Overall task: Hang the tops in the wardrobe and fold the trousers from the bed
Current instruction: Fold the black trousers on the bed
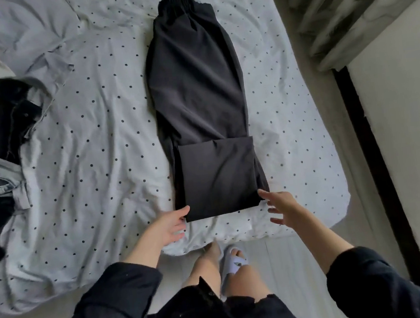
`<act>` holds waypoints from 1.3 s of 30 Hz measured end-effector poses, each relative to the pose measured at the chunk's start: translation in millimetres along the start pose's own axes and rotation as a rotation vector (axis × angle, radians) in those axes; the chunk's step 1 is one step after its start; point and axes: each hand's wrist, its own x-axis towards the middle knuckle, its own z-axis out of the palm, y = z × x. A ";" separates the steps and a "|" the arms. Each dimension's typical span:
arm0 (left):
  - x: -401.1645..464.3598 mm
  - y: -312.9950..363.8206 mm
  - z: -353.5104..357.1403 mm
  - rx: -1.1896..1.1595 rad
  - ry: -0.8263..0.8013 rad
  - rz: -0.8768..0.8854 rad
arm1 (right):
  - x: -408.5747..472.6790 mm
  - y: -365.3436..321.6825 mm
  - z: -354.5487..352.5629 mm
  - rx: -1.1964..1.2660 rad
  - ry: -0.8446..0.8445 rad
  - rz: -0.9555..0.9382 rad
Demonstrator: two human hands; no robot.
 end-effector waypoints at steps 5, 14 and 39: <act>15.6 -6.5 16.0 -0.304 -0.062 -0.054 | 20.3 8.4 13.8 0.202 -0.109 0.018; 0.5 -16.8 19.9 -0.410 -0.018 0.040 | 7.9 4.5 10.0 0.209 -0.116 -0.020; -116.7 57.0 35.6 -0.520 -0.102 0.435 | -108.2 -80.8 -33.7 0.315 -0.236 -0.334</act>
